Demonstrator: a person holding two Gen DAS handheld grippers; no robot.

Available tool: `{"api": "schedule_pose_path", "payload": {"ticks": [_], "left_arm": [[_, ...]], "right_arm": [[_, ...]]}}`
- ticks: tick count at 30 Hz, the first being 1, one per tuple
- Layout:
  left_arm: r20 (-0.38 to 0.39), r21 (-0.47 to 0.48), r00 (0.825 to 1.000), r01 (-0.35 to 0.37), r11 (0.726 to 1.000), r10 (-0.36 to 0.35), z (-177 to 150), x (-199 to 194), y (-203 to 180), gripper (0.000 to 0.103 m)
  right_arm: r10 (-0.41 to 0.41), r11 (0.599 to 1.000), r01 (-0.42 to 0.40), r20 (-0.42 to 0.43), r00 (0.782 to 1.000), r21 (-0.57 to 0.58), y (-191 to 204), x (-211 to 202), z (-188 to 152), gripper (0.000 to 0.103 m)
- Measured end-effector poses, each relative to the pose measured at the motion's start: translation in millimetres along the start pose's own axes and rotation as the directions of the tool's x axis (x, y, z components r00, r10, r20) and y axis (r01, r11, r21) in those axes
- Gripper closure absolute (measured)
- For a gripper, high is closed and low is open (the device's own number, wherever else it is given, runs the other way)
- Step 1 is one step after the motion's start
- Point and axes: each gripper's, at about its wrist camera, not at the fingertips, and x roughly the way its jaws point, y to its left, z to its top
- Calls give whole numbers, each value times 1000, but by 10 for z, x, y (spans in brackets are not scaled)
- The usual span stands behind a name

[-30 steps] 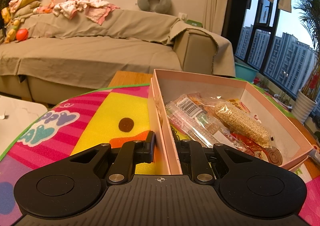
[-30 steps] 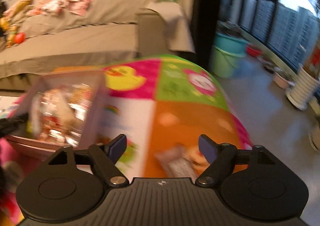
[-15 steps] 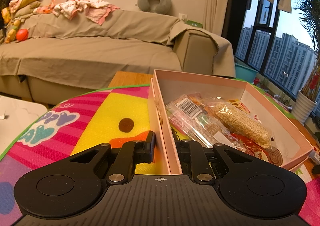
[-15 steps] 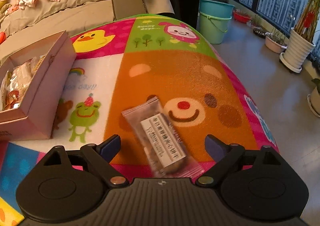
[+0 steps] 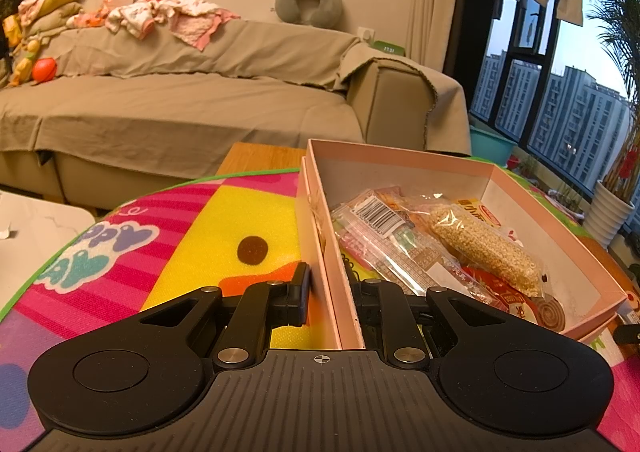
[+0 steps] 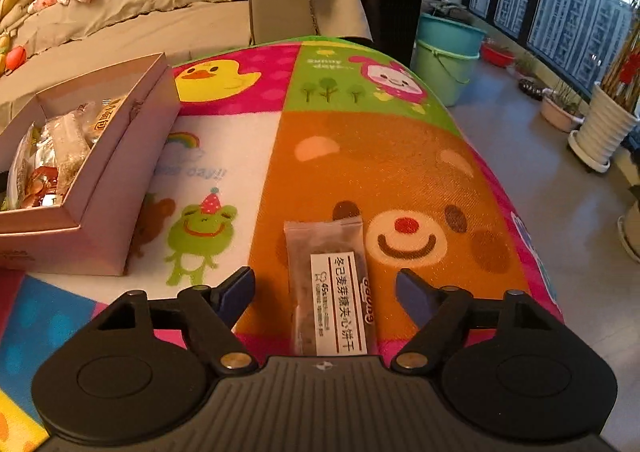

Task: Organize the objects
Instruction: 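Move the right gripper to the brown biscuit packet and grasp it, then carry the brown biscuit packet into the pink box and release it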

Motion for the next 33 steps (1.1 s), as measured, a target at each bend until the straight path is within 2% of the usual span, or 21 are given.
{"api": "schedule_pose_path", "payload": {"ticks": [1, 3, 4, 9, 12, 17, 23, 27, 29, 33], "left_arm": [[0, 0, 1000, 0, 1000, 0, 0, 0, 1, 86], [0, 0, 1000, 0, 1000, 0, -2, -2, 1, 86], [0, 0, 1000, 0, 1000, 0, -1, 0, 1, 86], [0, 0, 1000, 0, 1000, 0, -1, 1, 0, 86], [0, 0, 1000, 0, 1000, 0, -1, 1, 0, 86], [0, 0, 1000, 0, 1000, 0, -1, 1, 0, 86], [0, 0, 1000, 0, 1000, 0, -2, 0, 1, 86], [0, 0, 1000, 0, 1000, 0, -1, 1, -1, 86], [0, 1, 1000, -1, 1000, 1, 0, 1, -1, 86], [0, 1, 1000, -1, 1000, 1, 0, 1, -1, 86]], "right_arm": [[5, 1000, -5, 2, 1000, -14, 31, -21, -5, 39], [18, 999, -18, -2, 1000, -43, 94, -69, -20, 59], [28, 998, -29, -9, 1000, -54, 127, -99, -30, 62], [69, 995, -72, -45, 997, -74, 266, -271, -110, 67], [124, 988, -128, -49, 991, -86, 374, -467, -112, 67], [185, 971, -171, 76, 980, -166, 627, -1069, 59, 67], [264, 948, -199, 264, 928, -249, 929, -1641, 554, 67], [282, 946, -211, 309, 908, -244, 1110, -1615, 928, 67], [280, 948, -212, 305, 910, -238, 1199, -1499, 1062, 67], [255, 956, -201, 269, 929, -213, 1326, -1161, 1215, 67]]}}
